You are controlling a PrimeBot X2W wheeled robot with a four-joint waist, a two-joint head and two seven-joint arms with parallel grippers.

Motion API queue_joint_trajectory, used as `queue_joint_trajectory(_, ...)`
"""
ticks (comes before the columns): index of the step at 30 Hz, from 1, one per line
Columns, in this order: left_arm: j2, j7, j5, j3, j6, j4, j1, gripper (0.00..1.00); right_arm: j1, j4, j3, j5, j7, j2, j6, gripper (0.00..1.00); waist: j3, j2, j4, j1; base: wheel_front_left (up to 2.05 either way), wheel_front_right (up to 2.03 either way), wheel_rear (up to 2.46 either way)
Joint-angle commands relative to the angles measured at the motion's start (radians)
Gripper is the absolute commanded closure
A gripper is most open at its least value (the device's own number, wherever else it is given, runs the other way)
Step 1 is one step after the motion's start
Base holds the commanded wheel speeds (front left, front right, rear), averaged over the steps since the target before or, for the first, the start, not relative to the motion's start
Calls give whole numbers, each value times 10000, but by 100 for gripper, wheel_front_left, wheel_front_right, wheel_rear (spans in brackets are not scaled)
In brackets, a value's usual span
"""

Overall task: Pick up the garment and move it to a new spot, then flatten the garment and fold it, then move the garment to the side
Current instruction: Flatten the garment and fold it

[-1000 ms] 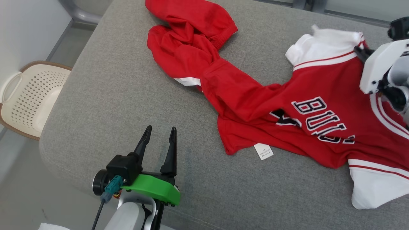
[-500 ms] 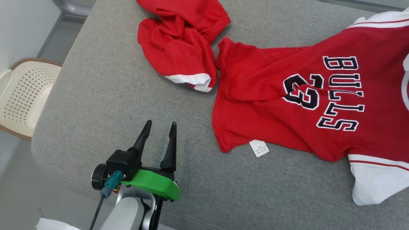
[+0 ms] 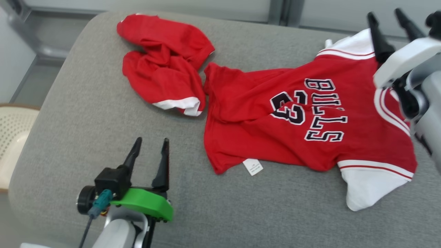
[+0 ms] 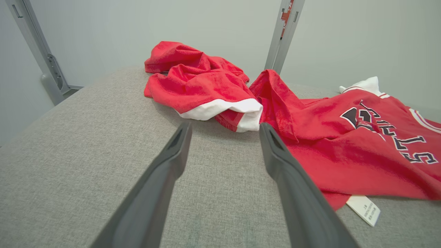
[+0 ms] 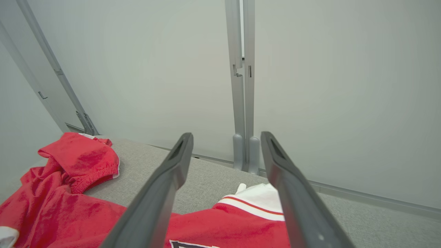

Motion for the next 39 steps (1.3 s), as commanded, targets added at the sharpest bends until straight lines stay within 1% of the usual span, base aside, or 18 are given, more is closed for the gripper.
queue_joint_trajectory(1,225,19,-82,139,112,-81,213,0,535,-532,-322,-301,-30,41,-17,0,-1016,0,-977,0,0,0,0)
queue_joint_trajectory(7,733,69,-318,637,359,-514,662,0,2712,-2884,-1927,-1190,-29,333,-15,0,-1819,0,-1711,0,0,0,0)
queue_joint_trajectory(11,1012,158,-386,922,544,-853,984,0,4356,-4333,-2878,-1932,-30,507,-15,0,-2131,0,-2086,0,0,0,0)
queue_joint_trajectory(15,1159,141,-403,1057,687,-1186,1265,0,6102,-5525,-3849,-2532,-29,832,-15,0,-2238,0,-2328,0,0,0,0)
queue_joint_trajectory(19,1131,97,-445,1061,752,-1349,1593,0,7757,-6360,-4606,-2901,-31,1296,-15,0,-2265,0,-2485,0,0,0,0)
queue_joint_trajectory(23,1077,67,-527,1060,809,-1424,1815,0,9010,-6724,-5015,-3048,-31,1743,-15,0,-2238,0,-2563,0,0,0,0)
queue_joint_trajectory(25,1075,58,-532,1065,816,-1442,1885,0,9400,-6805,-5111,-3150,-31,1855,-14,0,-2218,0,-2578,0,0,0,0)
queue_joint_trajectory(28,1078,68,-537,1021,829,-1461,1858,0,9715,-6754,-5077,-3191,-31,1977,-14,0,-2190,0,-2568,0,0,0,0)
queue_joint_trajectory(31,1087,118,-519,965,812,-1481,1731,0,9767,-6591,-4949,-3260,137,1916,-14,0,-2169,0,-2507,0,0,0,0)
queue_joint_trajectory(35,1078,136,-524,892,789,-1443,1690,0,9829,-6223,-4854,-2984,705,1973,-15,0,-2170,0,-2399,0,0,0,0)
queue_joint_trajectory(39,1049,169,-552,827,777,-1392,1675,0,9782,-5698,-4764,-2579,1601,2107,-14,0,-2165,0,-2289,0,0,0,0)
